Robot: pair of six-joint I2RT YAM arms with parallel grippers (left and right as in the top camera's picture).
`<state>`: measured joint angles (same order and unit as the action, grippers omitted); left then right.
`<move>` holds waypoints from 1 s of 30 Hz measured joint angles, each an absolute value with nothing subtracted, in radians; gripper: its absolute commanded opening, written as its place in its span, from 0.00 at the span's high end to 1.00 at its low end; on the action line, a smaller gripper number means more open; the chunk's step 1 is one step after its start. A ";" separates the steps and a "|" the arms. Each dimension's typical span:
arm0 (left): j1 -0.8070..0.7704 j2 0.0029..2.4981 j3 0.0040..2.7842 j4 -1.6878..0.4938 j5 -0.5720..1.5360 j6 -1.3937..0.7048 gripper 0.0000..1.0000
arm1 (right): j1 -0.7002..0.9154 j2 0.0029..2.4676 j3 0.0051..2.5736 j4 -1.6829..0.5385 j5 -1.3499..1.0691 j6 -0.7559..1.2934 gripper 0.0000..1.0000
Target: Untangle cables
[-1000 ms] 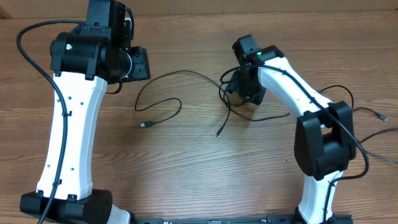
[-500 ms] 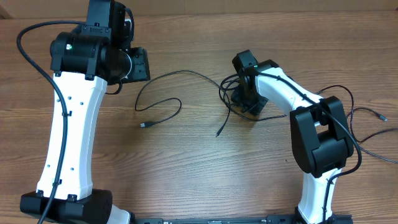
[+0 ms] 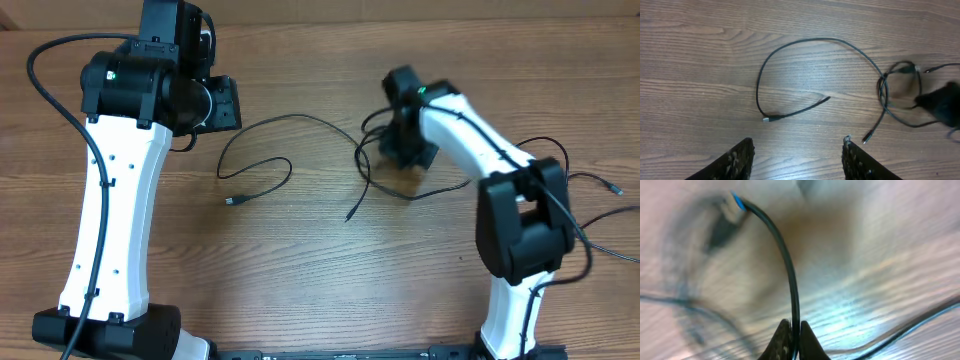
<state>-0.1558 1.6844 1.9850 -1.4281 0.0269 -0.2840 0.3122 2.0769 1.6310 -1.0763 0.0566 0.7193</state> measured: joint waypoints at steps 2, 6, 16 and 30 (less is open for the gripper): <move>-0.156 1.684 1.985 -1.426 0.027 -0.284 0.43 | 0.297 2.041 1.703 -1.102 0.054 0.657 0.96; -0.156 1.684 1.985 -1.415 0.027 -0.284 0.43 | 0.279 1.914 1.897 -1.152 0.030 0.487 0.96; -0.156 1.685 1.985 -1.410 0.031 -0.284 0.43 | 0.283 1.661 2.109 -1.221 -0.068 0.217 0.96; -0.156 1.686 1.985 -1.406 0.072 -0.279 0.37 | 0.281 1.713 2.095 -1.363 0.110 0.215 0.62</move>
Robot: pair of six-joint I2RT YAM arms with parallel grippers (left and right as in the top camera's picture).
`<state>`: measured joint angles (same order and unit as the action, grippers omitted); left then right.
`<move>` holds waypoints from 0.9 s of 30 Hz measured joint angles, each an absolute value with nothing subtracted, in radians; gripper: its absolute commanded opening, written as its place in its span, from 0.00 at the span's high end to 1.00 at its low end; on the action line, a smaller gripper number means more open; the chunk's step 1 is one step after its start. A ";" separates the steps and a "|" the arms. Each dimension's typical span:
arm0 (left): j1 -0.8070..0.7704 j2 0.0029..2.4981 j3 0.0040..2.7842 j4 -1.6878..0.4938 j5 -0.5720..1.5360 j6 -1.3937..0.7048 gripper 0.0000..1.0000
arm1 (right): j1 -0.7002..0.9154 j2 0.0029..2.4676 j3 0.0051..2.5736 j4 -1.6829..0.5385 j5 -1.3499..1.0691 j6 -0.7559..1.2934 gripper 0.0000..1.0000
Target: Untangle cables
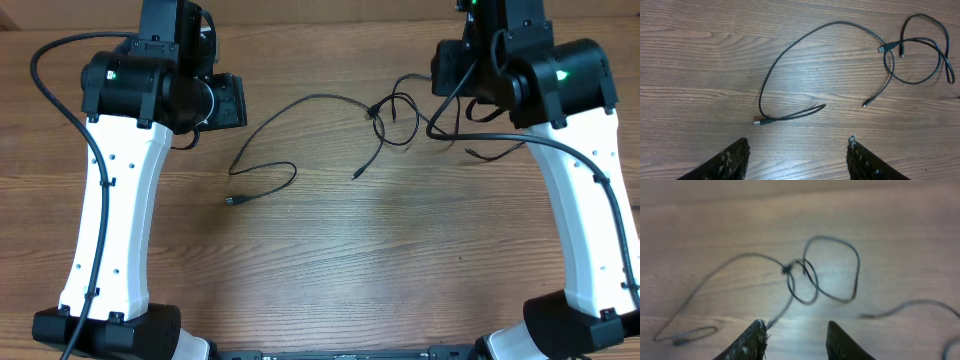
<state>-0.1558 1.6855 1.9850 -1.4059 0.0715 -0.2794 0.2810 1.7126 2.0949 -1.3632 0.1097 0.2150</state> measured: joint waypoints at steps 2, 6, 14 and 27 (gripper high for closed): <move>-0.156 1.686 1.985 -1.406 0.072 -0.278 0.37 | 0.281 1.736 2.095 -1.406 0.115 0.224 0.58; -0.156 1.686 1.985 -1.406 0.072 -0.277 0.37 | 0.281 1.821 2.093 -1.452 0.120 0.239 0.54; -0.156 1.687 1.985 -1.407 0.072 -0.277 0.37 | 0.281 1.965 1.978 -1.393 0.081 0.280 0.41; -0.156 1.687 1.985 -1.416 0.072 -0.277 0.37 | 0.275 1.991 1.669 -1.019 0.033 0.310 0.37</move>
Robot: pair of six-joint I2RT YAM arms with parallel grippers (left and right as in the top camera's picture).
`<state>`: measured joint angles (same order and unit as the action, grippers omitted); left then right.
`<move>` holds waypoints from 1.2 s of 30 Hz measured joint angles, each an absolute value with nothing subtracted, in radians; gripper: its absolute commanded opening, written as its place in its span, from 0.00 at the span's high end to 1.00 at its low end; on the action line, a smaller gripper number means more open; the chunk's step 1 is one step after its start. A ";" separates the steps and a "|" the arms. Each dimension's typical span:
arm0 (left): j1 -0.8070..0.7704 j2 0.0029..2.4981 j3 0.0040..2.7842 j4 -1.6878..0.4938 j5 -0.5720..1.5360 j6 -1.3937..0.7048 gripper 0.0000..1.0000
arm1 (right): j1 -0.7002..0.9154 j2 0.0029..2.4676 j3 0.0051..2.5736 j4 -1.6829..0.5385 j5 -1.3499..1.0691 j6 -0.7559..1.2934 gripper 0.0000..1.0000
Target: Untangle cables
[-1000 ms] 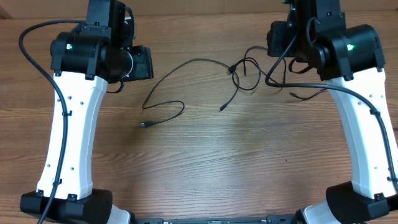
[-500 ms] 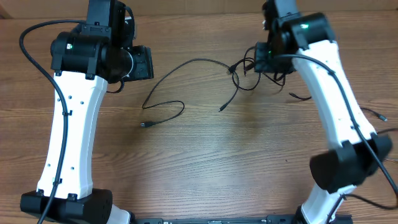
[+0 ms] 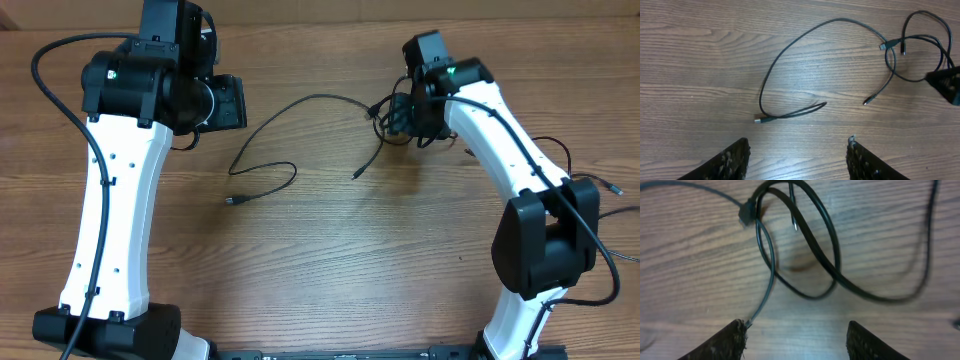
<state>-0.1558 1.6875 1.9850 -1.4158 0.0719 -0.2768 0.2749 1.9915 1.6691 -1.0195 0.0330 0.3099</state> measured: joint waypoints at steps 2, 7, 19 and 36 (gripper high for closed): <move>-0.156 1.687 1.985 -1.418 0.072 -0.277 0.37 | 0.274 1.993 1.619 -0.944 0.033 0.311 0.37; -0.156 1.687 1.985 -1.418 0.072 -0.277 0.38 | 0.275 1.995 1.519 -0.808 0.062 0.349 0.32; -0.156 1.687 1.985 -1.436 0.072 -0.277 0.38 | 0.274 1.997 1.410 -0.590 0.062 0.426 0.86; -0.156 1.687 1.985 -1.428 0.071 -0.277 0.38 | 0.181 1.727 1.608 -0.786 -0.255 0.191 0.96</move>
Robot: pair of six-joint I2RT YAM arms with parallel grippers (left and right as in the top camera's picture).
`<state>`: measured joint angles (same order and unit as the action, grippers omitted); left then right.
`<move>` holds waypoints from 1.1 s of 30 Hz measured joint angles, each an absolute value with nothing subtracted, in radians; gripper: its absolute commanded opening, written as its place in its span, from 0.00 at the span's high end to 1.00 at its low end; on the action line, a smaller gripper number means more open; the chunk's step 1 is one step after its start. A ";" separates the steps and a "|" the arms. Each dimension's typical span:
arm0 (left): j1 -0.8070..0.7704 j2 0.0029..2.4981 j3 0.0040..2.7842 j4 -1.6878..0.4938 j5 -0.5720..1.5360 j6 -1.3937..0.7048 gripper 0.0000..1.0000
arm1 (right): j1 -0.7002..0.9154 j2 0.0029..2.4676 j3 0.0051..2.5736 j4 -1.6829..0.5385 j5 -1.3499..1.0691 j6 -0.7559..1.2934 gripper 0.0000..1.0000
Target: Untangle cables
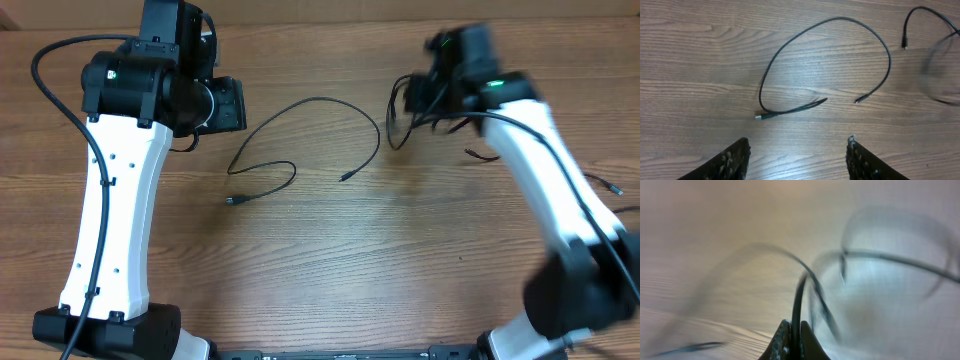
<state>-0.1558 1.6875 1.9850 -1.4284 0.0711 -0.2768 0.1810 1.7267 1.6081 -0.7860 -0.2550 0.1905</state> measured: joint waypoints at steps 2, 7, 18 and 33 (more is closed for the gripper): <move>-0.156 1.687 1.985 -1.425 0.071 -0.277 0.38 | 0.168 1.636 1.663 -0.784 -0.302 0.160 0.96; -0.156 1.687 1.985 -1.425 0.072 -0.277 0.38 | 0.167 1.469 1.713 -0.801 -0.294 0.126 0.96; -0.156 1.687 1.985 -1.426 0.072 -0.277 0.38 | 0.099 1.524 1.692 -0.930 0.395 0.253 0.96; -0.156 1.687 1.985 -1.429 0.072 -0.277 0.38 | -0.492 1.523 1.734 -0.947 0.449 0.405 0.96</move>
<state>-0.1558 1.6875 1.9850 -1.4292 0.0715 -0.2768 -0.4923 1.5234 1.7336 -0.9466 0.4488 0.4049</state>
